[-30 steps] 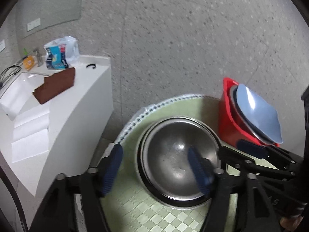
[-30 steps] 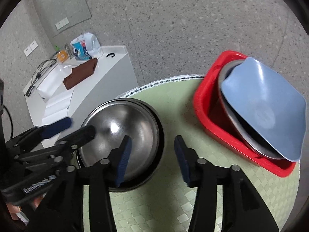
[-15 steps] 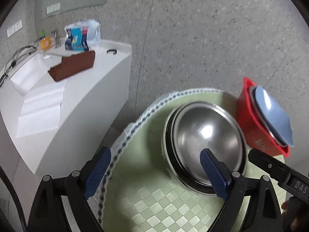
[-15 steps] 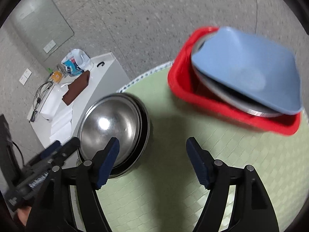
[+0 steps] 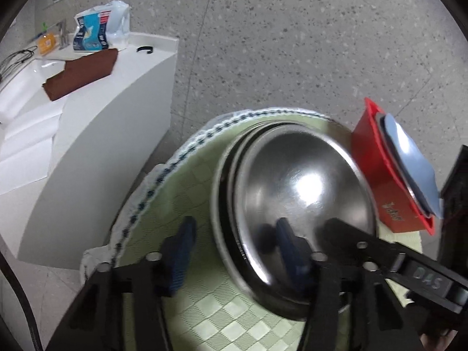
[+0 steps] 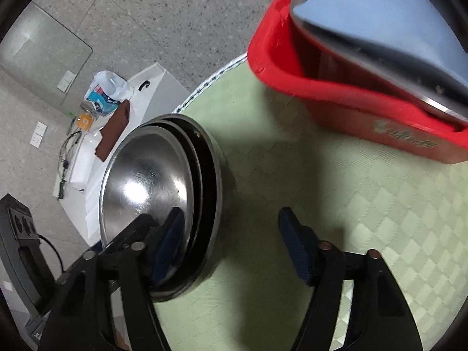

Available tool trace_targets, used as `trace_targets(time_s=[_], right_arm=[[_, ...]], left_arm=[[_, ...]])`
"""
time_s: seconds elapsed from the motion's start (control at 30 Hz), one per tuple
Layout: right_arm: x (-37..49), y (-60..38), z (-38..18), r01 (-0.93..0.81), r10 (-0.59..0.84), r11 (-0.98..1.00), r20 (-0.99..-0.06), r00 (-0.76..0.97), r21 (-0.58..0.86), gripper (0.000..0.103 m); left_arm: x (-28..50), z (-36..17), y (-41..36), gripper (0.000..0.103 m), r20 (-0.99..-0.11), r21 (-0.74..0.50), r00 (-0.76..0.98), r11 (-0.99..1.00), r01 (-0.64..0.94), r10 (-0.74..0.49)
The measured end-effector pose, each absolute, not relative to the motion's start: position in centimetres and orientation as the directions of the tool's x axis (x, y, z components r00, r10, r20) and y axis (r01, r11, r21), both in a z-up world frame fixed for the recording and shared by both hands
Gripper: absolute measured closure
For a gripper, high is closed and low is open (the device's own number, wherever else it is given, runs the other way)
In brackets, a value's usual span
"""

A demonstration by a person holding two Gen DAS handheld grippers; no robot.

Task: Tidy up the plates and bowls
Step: 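Grasp the stacked steel bowls rim with both grippers and lift them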

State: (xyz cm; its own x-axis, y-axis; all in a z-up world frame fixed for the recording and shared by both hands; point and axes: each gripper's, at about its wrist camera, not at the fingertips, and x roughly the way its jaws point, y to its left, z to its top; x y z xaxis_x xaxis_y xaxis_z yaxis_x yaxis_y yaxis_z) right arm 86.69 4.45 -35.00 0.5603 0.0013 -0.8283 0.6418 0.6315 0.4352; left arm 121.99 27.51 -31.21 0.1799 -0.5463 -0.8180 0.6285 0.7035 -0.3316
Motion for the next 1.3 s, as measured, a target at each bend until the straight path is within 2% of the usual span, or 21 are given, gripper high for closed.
trace_targets(time_s=[0.03,0.07,0.1,0.43,0.83,1.07,1.3], right_arm=[[86.9,4.5,-35.2,0.633,0.018,0.631,-0.825,0.565,0.448,0.049],[87.1,4.5,-35.2,0.628,0.024,0.635,-0.824,0.566,0.45,0.053],[87.4,4.7,-35.1,0.614,0.033,0.646,-0.82,0.572,0.454,0.064],[87.0,5.0,-34.3,0.592,0.035,0.669,-0.814,0.579,0.449,0.064],[82.6,4.1,-26.7,0.522,0.004,0.711,-0.745,0.668,0.471,0.064],[79.1,-1.5,-22.4,0.483,-0.016,0.749,-0.716,0.698,0.455,0.064],[77.4,-10.1,-21.2,0.478,-0.006,0.772,-0.747,0.664,0.418,0.065]], left_arm=[[122.0,-31.0,27.3,0.064,-0.815,-0.326,0.186,0.699,0.637,-0.549],[122.0,-30.9,27.1,0.064,-0.816,-0.31,0.201,0.704,0.639,-0.542],[122.0,-31.0,27.1,0.064,-0.817,-0.304,0.206,0.706,0.639,-0.538],[121.3,-29.9,27.0,0.066,-0.809,-0.294,0.231,0.712,0.638,-0.541],[115.1,-21.6,29.5,0.066,-0.73,-0.324,0.275,0.671,0.666,-0.626],[111.0,-17.2,24.0,0.066,-0.692,-0.322,0.296,0.648,0.69,-0.659],[108.4,-18.2,16.3,0.066,-0.734,-0.309,0.267,0.657,0.688,-0.625]])
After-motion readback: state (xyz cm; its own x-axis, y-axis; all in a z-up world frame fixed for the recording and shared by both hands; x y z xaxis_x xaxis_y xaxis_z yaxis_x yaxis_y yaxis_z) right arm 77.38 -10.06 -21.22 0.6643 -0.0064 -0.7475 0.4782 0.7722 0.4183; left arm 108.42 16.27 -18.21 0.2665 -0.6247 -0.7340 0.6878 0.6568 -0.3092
